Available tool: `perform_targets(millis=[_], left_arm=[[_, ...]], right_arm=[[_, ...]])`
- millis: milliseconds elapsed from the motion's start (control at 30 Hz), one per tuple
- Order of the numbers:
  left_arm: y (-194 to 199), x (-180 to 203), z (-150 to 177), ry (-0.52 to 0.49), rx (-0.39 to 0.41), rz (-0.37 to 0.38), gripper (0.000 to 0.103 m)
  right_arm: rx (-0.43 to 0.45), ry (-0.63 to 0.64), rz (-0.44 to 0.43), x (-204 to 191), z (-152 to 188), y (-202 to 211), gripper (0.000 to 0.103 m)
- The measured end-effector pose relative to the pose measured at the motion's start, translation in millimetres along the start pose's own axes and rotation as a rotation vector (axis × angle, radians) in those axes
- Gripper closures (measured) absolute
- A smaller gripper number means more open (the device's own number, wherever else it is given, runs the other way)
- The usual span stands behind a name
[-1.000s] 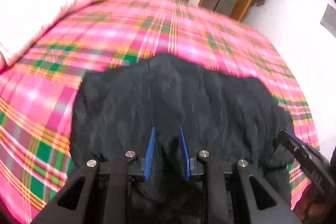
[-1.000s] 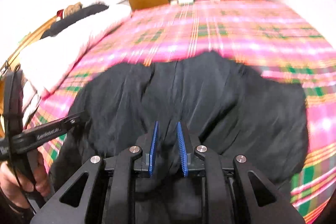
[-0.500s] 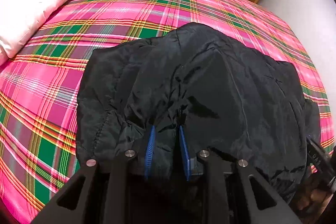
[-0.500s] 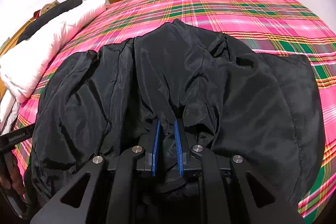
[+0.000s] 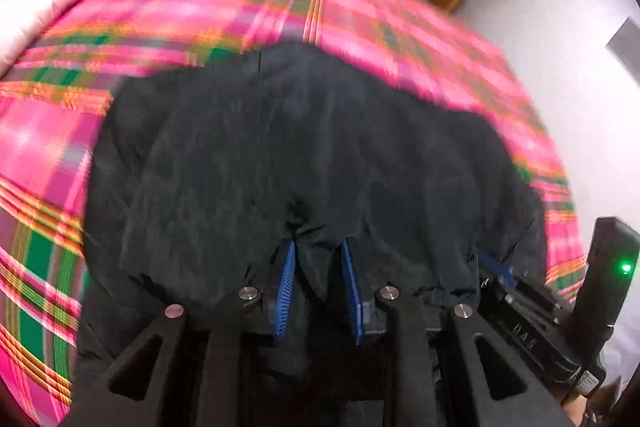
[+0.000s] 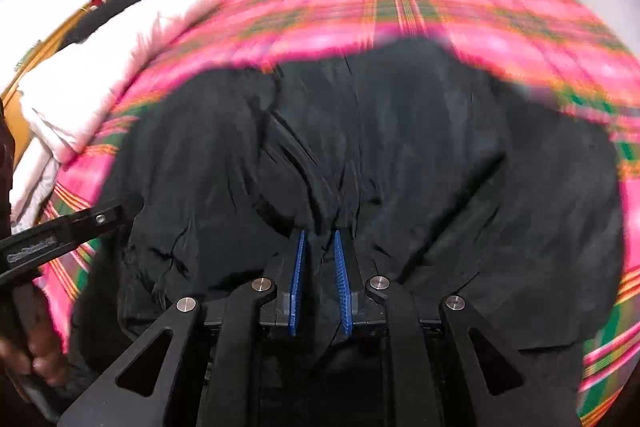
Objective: Fold large clothes
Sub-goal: 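Lay the held hem down onto the hood with both tools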
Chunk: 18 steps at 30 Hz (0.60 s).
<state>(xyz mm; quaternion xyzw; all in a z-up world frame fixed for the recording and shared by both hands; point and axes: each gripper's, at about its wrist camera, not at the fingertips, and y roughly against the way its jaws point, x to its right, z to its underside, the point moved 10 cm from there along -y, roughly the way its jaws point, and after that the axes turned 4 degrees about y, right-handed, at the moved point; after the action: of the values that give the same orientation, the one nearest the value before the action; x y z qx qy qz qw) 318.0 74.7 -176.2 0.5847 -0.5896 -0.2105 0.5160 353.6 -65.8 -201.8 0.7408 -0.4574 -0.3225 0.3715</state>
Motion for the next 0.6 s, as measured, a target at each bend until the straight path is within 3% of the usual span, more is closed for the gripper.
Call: perform_targets(millis=[200,300,433,500,600], left_arm=[[-12.3,-3.6,-1.4,0.006,0.005,-0.003,0.077],[3.6,-3.2,2.4,0.007,0.037,-0.019,0.077],[36.7,11.5,16.0,-0.092,0.108,0.002,0.077],[33.2,15.3,30.6,-0.135,0.086,0.006,0.077],[3.7,3.1,50.3,-0.149,-0.015,-0.053,0.076]], right_arm=[[-0.037,0.012,-0.002,-1.9,-6.3,-4.5,0.090],[-0.011,0.020,0.016,-12.2,-14.0,26.1,0.089],[0.041,0.071,-0.034,-41.4,-2.4,58.6,0.088],[-0.006,0.098,-0.033,-46.1,12.3,46.1,0.088],[-0.112,0.044,-0.018,-35.8,40.8,11.9,0.089]])
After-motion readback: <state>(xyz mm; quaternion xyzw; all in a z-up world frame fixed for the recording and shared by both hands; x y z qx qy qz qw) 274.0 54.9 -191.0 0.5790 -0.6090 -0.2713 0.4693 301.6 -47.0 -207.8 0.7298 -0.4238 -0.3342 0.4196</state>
